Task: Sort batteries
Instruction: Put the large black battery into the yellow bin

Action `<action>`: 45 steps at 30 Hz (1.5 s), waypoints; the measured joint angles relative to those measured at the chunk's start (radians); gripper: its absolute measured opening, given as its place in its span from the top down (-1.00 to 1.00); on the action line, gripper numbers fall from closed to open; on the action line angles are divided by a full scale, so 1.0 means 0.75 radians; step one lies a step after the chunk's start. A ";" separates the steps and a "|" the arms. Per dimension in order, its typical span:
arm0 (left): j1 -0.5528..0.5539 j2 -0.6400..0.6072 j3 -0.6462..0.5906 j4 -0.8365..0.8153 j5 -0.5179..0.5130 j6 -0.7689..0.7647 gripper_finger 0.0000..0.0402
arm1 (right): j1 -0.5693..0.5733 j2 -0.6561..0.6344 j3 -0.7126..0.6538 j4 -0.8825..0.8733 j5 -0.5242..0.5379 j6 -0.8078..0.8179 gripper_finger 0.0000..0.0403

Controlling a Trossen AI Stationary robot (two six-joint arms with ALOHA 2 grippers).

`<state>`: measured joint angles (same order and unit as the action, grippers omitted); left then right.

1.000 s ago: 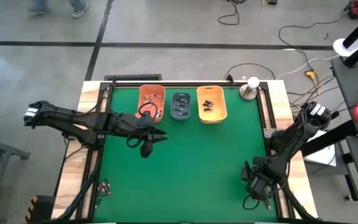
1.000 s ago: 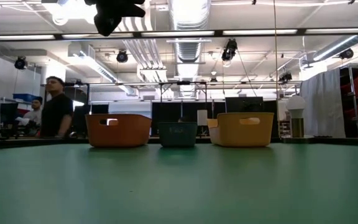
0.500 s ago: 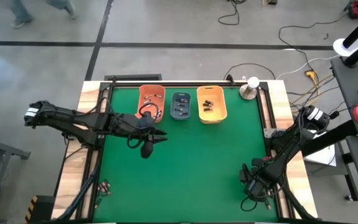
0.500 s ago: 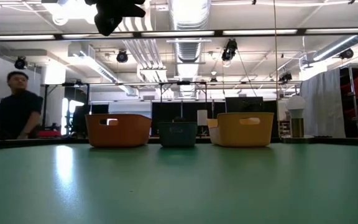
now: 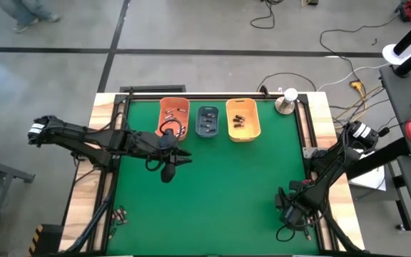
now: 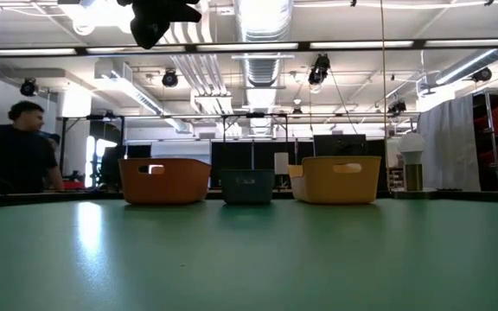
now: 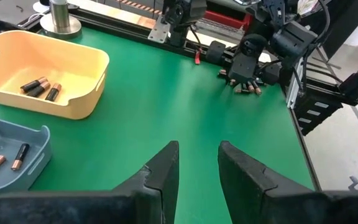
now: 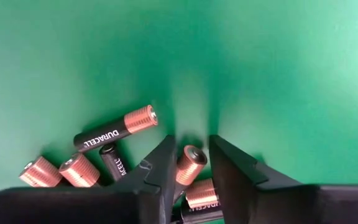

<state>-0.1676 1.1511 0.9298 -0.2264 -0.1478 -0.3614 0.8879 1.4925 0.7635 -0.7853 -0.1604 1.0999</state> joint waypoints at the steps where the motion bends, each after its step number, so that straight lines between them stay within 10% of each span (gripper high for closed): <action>1: 0.000 0.000 0.000 0.000 0.000 0.000 0.55 | 0.000 0.000 0.000 0.000 0.000 0.004 0.59; 29: 0.000 -0.001 -0.001 0.002 -0.001 0.012 0.55 | -0.038 -0.176 -0.002 -0.053 -0.054 0.234 0.83; 45: -0.014 -0.001 -0.001 -0.030 -0.001 0.016 0.55 | 0.043 -0.172 -0.016 0.037 -0.104 0.434 0.47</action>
<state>-0.1784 1.1503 0.9291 -0.2489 -0.1486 -0.3497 0.9198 1.3636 0.7517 -0.7579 -0.2386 1.4257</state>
